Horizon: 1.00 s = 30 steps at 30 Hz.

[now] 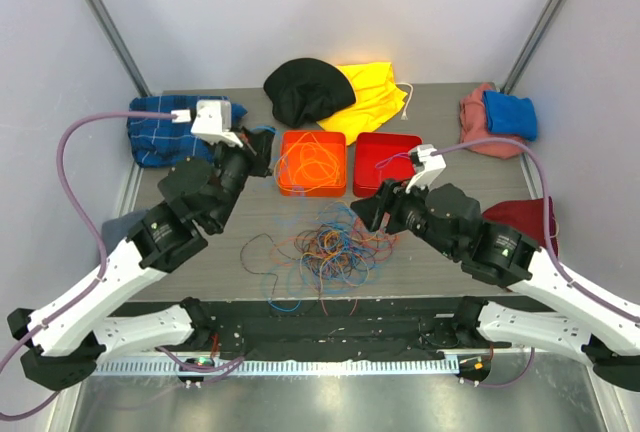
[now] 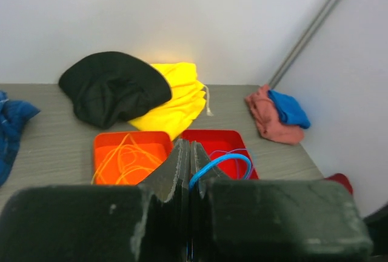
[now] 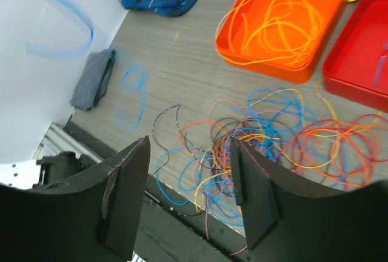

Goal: Untangle the cables

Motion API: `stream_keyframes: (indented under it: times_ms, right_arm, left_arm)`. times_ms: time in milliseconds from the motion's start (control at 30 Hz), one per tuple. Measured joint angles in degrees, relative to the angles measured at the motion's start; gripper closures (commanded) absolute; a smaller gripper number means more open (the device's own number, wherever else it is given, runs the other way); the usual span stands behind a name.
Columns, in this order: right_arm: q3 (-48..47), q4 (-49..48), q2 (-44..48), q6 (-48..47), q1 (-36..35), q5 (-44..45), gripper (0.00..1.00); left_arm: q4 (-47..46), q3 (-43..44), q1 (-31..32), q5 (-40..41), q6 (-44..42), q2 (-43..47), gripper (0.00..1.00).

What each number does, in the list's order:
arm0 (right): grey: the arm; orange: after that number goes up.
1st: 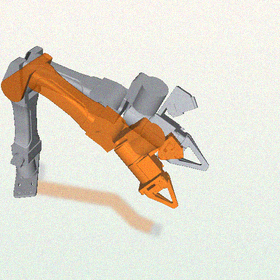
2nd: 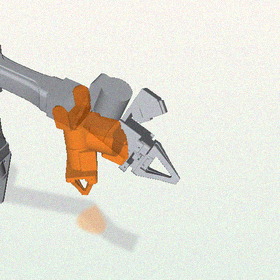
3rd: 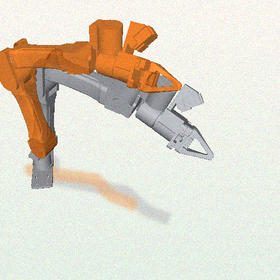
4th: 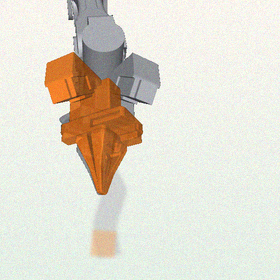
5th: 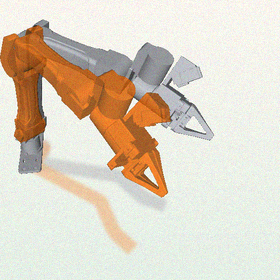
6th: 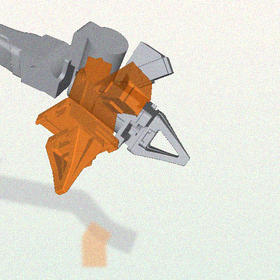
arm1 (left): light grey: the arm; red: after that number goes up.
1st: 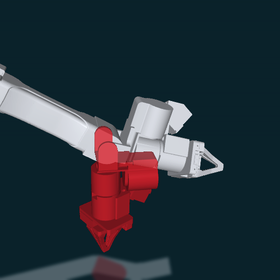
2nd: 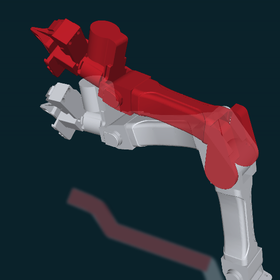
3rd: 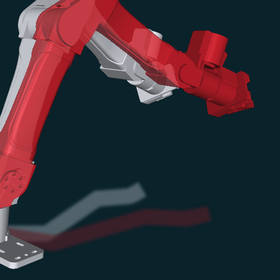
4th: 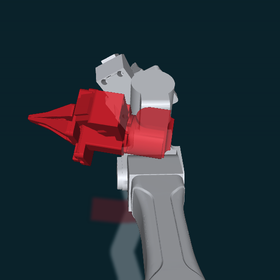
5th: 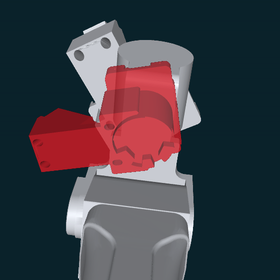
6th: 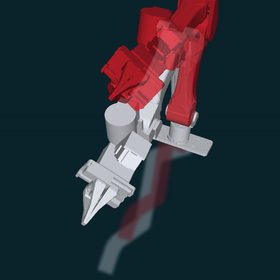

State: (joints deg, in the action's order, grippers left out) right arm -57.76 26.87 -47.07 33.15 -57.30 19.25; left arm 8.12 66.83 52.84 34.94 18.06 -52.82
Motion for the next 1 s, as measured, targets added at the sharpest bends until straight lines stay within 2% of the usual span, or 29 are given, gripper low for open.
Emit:
stream_keyframes:
  times_ms: [267, 633, 1000]
  right_arm:
    - [4.7, -9.8, 0.8, -0.3, 0.0, -5.6, 0.36]
    - [10.5, -22.4, 0.7, -1.5, 0.0, -8.2, 0.38]
    - [13.8, -32.3, -0.9, -5.1, 0.0, -4.6, 0.42]
  left_arm:
    - [2.3, 11.4, 0.0, -10.3, 2.1, -8.6, 1.00]
    - [5.3, 16.9, 0.0, -18.3, 5.6, -16.4, 1.00]
    - [5.3, 18.8, 0.0, -23.0, 8.6, -17.0, 1.00]
